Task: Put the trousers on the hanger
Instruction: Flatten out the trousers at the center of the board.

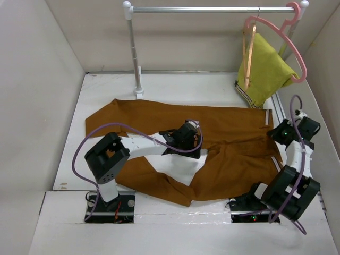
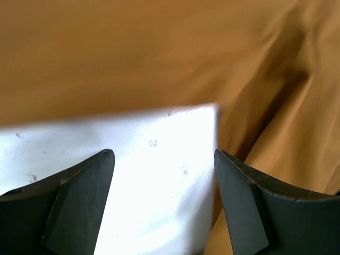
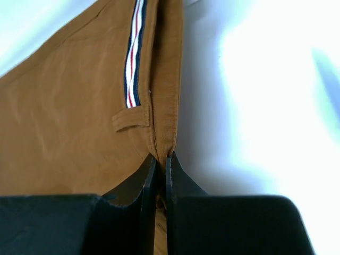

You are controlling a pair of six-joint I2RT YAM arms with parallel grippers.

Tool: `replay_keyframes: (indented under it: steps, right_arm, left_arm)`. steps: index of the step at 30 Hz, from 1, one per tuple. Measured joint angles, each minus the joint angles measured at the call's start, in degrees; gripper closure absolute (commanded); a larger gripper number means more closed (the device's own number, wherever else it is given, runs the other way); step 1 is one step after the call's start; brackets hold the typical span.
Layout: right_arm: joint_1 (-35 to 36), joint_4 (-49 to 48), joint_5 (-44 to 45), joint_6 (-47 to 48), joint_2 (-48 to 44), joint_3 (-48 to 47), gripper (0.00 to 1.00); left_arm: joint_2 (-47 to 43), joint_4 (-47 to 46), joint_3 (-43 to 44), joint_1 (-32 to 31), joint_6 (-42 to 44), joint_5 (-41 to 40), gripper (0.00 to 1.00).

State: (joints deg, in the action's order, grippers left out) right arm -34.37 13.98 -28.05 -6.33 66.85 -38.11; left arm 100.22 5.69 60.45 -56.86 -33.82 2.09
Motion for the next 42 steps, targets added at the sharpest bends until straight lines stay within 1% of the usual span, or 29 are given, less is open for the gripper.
replay_keyframes:
  steps: [2, 5, 6, 7, 8, 9, 10, 11, 13, 15, 17, 18, 19, 20, 21, 22, 23, 24, 25, 26, 27, 28, 30, 32, 35, 37, 39, 42]
  right_arm:
    - [-3.08, 3.87, 3.02, 0.09, 0.42, -3.52, 1.0]
    - [-5.88, 7.61, 7.04, 0.42, 5.33, -9.97, 1.0]
    - [-6.29, 8.22, 8.28, 0.61, 7.23, -11.85, 0.97]
    - [-6.49, 8.94, 9.31, 0.96, 9.16, -13.77, 0.68]
    - [-6.49, 9.68, 10.01, 1.01, 10.99, -15.52, 0.46]
    - [-6.38, 10.03, 10.82, 1.57, 13.09, -17.4, 0.33]
    - [-6.1, 10.6, 11.52, 2.19, 15.39, -19.58, 0.25]
    - [-5.77, 11.32, 11.67, 3.02, 17.64, -21.99, 0.24]
    - [-4.07, 11.39, 12.22, 4.7, 20.24, -24.74, 0.26]
    - [-0.85, 11.39, 12.35, 5.38, 18.56, -23.76, 0.3]
    - [3.58, 11.04, 12.5, 4.74, 12.24, -19.76, 0.42]
    - [6.12, 10.84, 12.5, 4.15, 7.54, -16.87, 0.52]
    - [9.2, 10.86, 12.37, 3.45, 2.4, -14.14, 0.88]
    - [12.24, 10.6, 12.17, 2.73, -2.91, -11.54, 0.99]
    - [15.32, 9.66, 11.69, 1.51, -7.87, -9.01, 1.0]
    - [18.93, 8.68, 11.21, 0.74, -11.85, -6.71, 1.0]
    - [23.02, 8.28, 10.71, 0.24, -15.63, -4.46, 1.0]
    - [26.27, 7.56, 9.77, -0.31, -17.22, -3.23, 0.98]
    - [30.21, 6.78, 9.99, -0.68, -18.18, -1.75, 0.93]
    - [33.68, 6.36, 9.57, -0.94, -18.38, -0.48, 0.85]
    - [37.31, 6.38, 9.25, -1.2, -18.23, 0.5, 0.66]
    - [41.16, 6.38, 9.11, -1.55, -17.31, 1.22, 0.6]
    - [48.26, 5.79, 9.64, -1.7, -15.04, 2.36, 0.52]
    - [55.45, 5.27, 10.4, -2.03, -12.48, 2.56, 0.51]
    - [63.3, 3.58, 11.43, -2.78, -8.44, 2.51, 0.51]
    - [66.9, 2.67, 12.26, -3.1, -6.01, 2.47, 0.51]
    - [69.44, 2.01, 12.9, -3.3, -3.74, 1.81, 0.51]
    - [71.6, 1.66, 13.97, -3.21, -0.98, 0.07, 0.5]
  left_arm:
    - [-1.25, 0.28, 0.0, 0.0, 0.31, -0.07, 0.28]
    - [-3.72, 1.22, 0.0, 0.2, 0.61, -0.68, 0.28]
    - [-4.76, 1.68, 0.0, 0.42, 0.76, -1.55, 0.28]
    - [-5.92, 2.14, 0.0, 0.68, 0.9, -2.51, 0.28]
    - [-7.19, 2.89, 0.0, 1.18, 1.01, -3.58, 0.28]
    - [-8.46, 3.65, 0.0, 2.01, 1.07, -4.96, 0.28]
    - [-9.75, 4.39, 0.0, 3.37, 1.16, -6.23, 0.28]
    - [-11.13, 5.25, 0.0, 5.22, 1.14, -7.39, 0.28]
    - [-13.94, 6.23, -0.33, 10.88, 0.92, -9.4, 0.28]
    - [-17.55, 6.29, -2.08, 18.6, 0.44, -11.04, 0.28]
    - [-22.25, 5.88, -5.49, 28.46, -0.13, -12.46, 0.29]
    - [-24.65, 5.84, -7.39, 33.53, -0.33, -12.59, 0.31]
    - [-26.6, 5.77, -9.03, 38.47, -0.33, -12.76, 0.32]
    - [-27.98, 5.77, -10.32, 42.97, -0.24, -12.87, 0.34]
    - [-28.76, 5.79, -11.21, 46.23, -0.02, -13.18, 0.42]
    - [-28.72, 5.97, -11.47, 47.78, 0.07, -13.46, 0.48]
    - [-27.78, 6.16, -11.5, 49.24, 0.61, -13.62, 0.48]
    - [-25.86, 6.43, -11.15, 49.29, 1.42, -13.31, 0.48]
    - [-23.71, 6.97, -10.25, 49.07, 2.45, -12.85, 0.48]
    - [-20.68, 7.02, -9.2, 48.85, 3.5, -12.33, 0.46]
    - [-17.44, 7.15, -8.24, 48.52, 4.35, -11.91, 0.45]
    - [-14.58, 7.26, -7.58, 48.06, 5.14, -11.47, 0.43]
    - [-10.86, 7.52, -7.37, 47.1, 6.97, -10.97, 0.42]
    - [-9.81, 8.28, -7.34, 46.05, 8.35, -10.62, 0.41]
    - [-8.61, 10.03, -4.22, 44.89, 9.79, -10.8, 0.45]
    - [-6.43, 10.1, -0.98, 44.83, 10.71, -11.26, 0.46]
    - [-4.0, 9.81, 1.53, 44.87, 11.26, -12.41, 0.5]
    - [-1.6, 10.27, 2.08, 44.92, 11.98, -13.79, 0.51]
